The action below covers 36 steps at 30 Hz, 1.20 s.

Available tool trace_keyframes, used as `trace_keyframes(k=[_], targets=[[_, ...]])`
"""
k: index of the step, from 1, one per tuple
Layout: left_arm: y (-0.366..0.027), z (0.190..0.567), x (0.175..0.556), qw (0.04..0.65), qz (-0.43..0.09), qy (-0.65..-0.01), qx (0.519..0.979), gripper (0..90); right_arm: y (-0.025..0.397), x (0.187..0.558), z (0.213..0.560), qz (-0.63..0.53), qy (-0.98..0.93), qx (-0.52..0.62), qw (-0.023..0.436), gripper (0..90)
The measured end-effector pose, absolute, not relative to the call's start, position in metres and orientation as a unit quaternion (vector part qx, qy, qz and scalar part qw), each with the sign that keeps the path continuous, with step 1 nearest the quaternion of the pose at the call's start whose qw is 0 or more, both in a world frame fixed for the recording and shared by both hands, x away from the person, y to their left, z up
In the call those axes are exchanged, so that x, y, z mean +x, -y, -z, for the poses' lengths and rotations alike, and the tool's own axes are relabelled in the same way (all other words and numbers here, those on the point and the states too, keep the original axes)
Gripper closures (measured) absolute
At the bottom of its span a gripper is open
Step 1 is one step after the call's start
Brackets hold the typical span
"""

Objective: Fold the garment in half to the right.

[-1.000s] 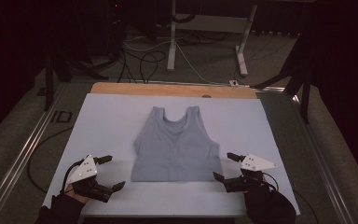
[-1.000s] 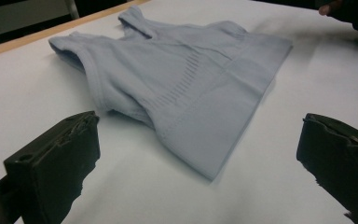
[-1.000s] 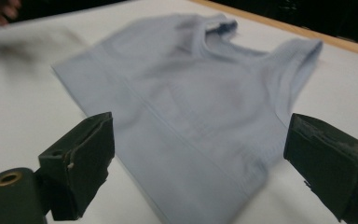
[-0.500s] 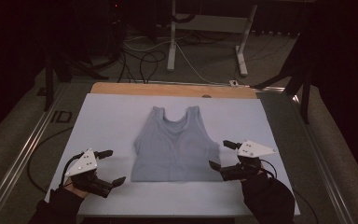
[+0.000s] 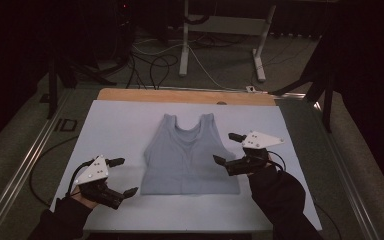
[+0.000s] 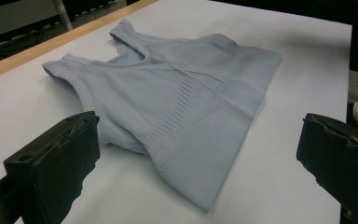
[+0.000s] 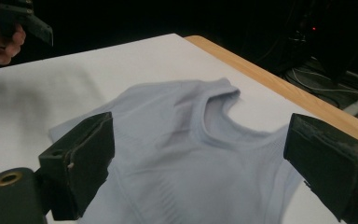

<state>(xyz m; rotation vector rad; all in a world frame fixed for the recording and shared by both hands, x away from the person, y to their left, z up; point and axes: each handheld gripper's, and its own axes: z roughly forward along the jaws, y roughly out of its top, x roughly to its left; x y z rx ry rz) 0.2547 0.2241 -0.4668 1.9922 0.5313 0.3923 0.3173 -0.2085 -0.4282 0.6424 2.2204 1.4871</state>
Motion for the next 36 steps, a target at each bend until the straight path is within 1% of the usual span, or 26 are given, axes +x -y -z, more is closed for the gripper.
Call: trace_keyframes(k=[13,20,28,36], targets=[[-0.213,0.463,0.256,0.486,-0.165,-0.216,0.831,0.4,0.178,0.346,0.43,-0.536,-0.797,0.22,0.173,8.7],[-0.206,0.465,0.259,0.475,-0.167,-0.223,0.835,0.4,0.162,0.362,0.426,-0.528,-0.805,0.209,0.171,8.8],[-0.202,0.468,0.26,0.46,-0.178,-0.25,0.833,0.4,0.142,0.38,0.423,-0.527,-0.809,0.198,0.172,8.7],[-0.192,0.473,0.261,0.444,-0.177,-0.253,0.841,0.4,0.119,0.396,0.424,-0.528,-0.811,0.191,0.163,8.8]])
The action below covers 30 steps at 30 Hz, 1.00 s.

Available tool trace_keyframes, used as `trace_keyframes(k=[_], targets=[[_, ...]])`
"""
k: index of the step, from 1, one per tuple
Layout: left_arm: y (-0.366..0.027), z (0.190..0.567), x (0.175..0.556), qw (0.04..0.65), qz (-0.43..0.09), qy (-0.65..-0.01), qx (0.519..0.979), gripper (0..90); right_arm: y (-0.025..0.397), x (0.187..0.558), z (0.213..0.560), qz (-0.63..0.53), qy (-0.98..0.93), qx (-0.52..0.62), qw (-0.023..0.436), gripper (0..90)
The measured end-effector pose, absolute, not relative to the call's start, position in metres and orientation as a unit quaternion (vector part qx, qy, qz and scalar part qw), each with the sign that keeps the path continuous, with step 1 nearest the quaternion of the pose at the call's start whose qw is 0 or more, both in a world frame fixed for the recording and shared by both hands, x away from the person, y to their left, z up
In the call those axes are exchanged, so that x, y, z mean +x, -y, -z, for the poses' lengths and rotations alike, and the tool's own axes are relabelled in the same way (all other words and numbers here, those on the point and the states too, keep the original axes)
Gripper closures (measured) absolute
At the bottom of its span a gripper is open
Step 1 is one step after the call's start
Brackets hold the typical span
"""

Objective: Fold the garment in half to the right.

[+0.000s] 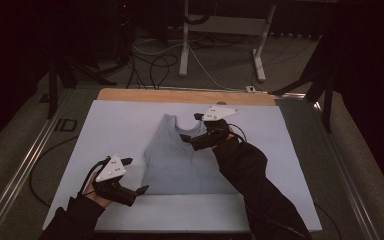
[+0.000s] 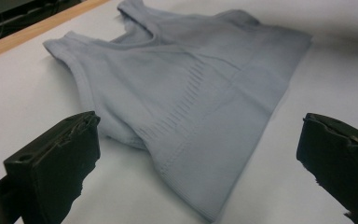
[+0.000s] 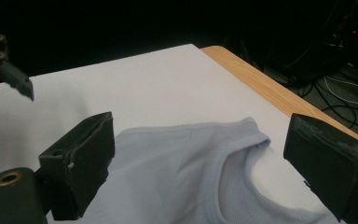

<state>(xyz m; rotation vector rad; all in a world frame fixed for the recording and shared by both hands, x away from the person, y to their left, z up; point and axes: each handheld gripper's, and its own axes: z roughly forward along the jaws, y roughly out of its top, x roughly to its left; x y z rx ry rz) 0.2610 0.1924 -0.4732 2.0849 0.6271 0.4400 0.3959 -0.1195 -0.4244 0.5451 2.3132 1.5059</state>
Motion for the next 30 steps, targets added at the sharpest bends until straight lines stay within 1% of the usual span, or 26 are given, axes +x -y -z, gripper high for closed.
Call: trace_keyframes(k=[2,3,7,11,15,23,26,28,30], targets=[[-0.19,0.474,0.262,0.441,-0.179,-0.258,0.841,0.4,0.113,0.4,0.425,-0.527,-0.812,0.191,0.162,8.8],[-0.188,0.475,0.263,0.436,-0.173,-0.269,0.841,0.4,0.11,0.401,0.425,-0.527,-0.812,0.193,0.159,8.8],[-0.18,0.48,0.265,0.419,-0.15,-0.277,0.852,0.4,0.099,0.408,0.425,-0.531,-0.812,0.193,0.149,8.8],[-0.176,0.484,0.267,0.41,-0.139,-0.283,0.856,0.4,0.092,0.411,0.427,-0.529,-0.814,0.194,0.145,8.8],[-0.171,0.492,0.271,0.382,-0.125,-0.3,0.865,0.5,0.082,0.416,0.43,-0.527,-0.817,0.189,0.139,8.8],[-0.171,0.503,0.275,0.362,-0.121,-0.302,0.873,0.7,0.068,0.42,0.438,-0.512,-0.829,0.181,0.134,8.8],[-0.171,0.509,0.277,0.357,-0.116,-0.303,0.876,5.1,0.063,0.422,0.441,-0.51,-0.831,0.181,0.13,8.7],[-0.171,0.512,0.279,0.351,-0.113,-0.303,0.879,6.2,0.062,0.423,0.442,-0.509,-0.831,0.181,0.129,8.8],[-0.17,0.518,0.281,0.346,-0.11,-0.302,0.881,14.3,0.061,0.425,0.443,-0.509,-0.832,0.181,0.127,8.8]])
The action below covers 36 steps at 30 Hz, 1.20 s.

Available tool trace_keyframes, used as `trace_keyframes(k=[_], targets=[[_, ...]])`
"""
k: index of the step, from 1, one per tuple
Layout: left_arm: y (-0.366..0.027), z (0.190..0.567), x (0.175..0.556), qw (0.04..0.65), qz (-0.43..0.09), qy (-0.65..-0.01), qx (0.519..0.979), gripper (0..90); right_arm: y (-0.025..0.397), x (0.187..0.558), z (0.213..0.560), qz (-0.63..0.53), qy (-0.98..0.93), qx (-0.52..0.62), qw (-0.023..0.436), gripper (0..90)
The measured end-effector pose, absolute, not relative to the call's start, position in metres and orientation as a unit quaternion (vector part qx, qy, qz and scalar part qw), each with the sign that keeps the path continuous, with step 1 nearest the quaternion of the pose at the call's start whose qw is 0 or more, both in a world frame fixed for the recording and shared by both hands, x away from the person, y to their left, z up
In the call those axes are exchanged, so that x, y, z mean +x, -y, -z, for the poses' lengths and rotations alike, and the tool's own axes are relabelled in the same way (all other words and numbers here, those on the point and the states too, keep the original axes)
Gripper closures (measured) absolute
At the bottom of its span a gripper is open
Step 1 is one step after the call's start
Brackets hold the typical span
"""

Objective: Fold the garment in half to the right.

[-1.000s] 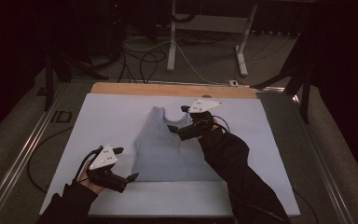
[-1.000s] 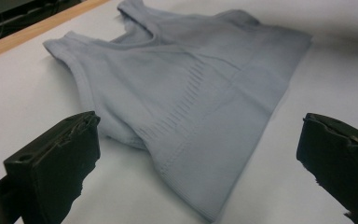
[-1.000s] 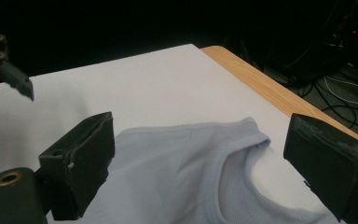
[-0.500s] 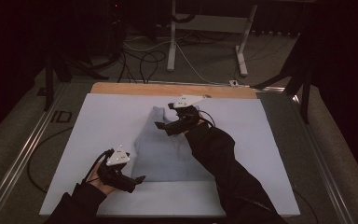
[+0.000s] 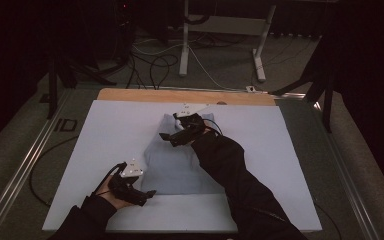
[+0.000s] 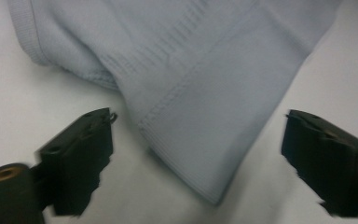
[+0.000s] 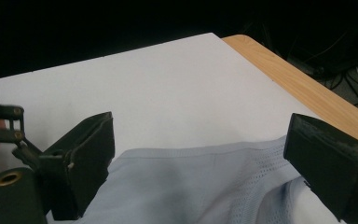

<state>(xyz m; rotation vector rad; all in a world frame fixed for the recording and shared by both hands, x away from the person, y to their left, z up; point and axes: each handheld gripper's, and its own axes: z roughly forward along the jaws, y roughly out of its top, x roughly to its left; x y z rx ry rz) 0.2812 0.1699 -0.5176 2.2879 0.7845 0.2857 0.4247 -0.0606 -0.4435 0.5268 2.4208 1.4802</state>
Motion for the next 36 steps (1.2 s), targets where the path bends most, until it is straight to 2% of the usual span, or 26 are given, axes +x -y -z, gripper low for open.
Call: trace_keyframes(k=[10,12,18,19,23,24,26,29,36], targets=[[-0.164,0.531,0.286,0.318,-0.106,-0.302,0.892,20.5,0.057,0.429,0.448,-0.503,-0.836,0.18,0.127,8.8],[-0.162,0.53,0.285,0.321,-0.104,-0.299,0.893,26.1,0.057,0.43,0.449,-0.503,-0.835,0.185,0.124,8.8],[-0.157,0.527,0.282,0.32,-0.099,-0.28,0.899,34.5,0.058,0.432,0.451,-0.503,-0.834,0.189,0.123,8.8],[-0.155,0.527,0.281,0.32,-0.099,-0.276,0.901,43.2,0.057,0.433,0.451,-0.502,-0.835,0.187,0.123,8.8],[-0.151,0.526,0.28,0.321,-0.09,-0.271,0.903,57.0,0.057,0.434,0.451,-0.502,-0.835,0.188,0.124,8.8],[-0.149,0.524,0.279,0.317,-0.088,-0.268,0.906,57.0,0.057,0.434,0.451,-0.503,-0.834,0.189,0.123,8.8],[-0.147,0.523,0.279,0.315,-0.083,-0.263,0.908,68.2,0.057,0.435,0.45,-0.501,-0.836,0.188,0.124,8.8],[-0.145,0.522,0.279,0.319,-0.08,-0.266,0.906,80.2,0.056,0.436,0.451,-0.501,-0.835,0.19,0.122,8.8],[-0.144,0.519,0.278,0.326,-0.077,-0.265,0.904,85.2,0.053,0.44,0.453,-0.497,-0.838,0.189,0.123,8.8]])
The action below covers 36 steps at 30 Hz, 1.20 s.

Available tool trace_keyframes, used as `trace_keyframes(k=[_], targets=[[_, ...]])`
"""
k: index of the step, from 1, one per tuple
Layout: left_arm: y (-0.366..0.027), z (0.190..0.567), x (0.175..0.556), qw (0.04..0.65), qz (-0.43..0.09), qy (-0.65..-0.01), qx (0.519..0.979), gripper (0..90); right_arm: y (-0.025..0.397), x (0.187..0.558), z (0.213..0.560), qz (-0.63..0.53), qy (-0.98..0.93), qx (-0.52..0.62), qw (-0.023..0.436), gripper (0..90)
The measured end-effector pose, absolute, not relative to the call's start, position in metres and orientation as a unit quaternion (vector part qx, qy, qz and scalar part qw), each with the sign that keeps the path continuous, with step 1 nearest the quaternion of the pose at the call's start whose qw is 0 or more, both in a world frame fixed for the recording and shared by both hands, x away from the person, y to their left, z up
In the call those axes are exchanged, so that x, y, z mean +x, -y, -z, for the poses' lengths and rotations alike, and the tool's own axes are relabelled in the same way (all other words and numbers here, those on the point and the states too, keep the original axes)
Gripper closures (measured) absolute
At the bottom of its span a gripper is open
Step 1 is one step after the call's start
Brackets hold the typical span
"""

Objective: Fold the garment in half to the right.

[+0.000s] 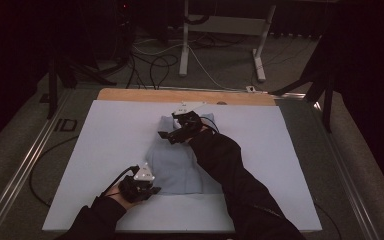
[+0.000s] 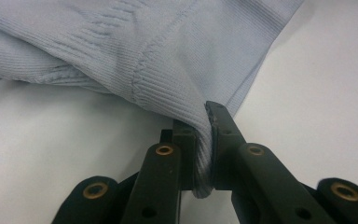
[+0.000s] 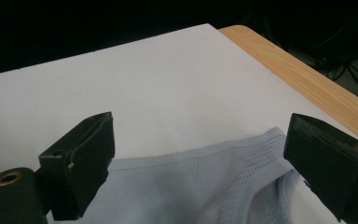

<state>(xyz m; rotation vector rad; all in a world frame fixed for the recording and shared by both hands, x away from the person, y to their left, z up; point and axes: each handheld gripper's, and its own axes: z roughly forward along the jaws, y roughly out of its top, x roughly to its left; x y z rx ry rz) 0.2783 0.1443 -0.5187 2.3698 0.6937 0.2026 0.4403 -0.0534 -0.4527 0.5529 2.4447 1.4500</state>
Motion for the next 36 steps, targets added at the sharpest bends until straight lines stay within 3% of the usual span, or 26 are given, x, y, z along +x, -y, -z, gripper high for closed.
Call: trace_keyframes(k=[18,36], targets=[[-0.144,0.51,0.277,0.336,-0.09,-0.266,0.899,86.0,0.036,0.474,0.453,-0.484,-0.839,0.214,0.126,9.3],[-0.146,0.507,0.276,0.351,-0.094,-0.27,0.892,86.1,0.012,0.518,0.482,-0.438,-0.847,0.28,0.116,10.5]])
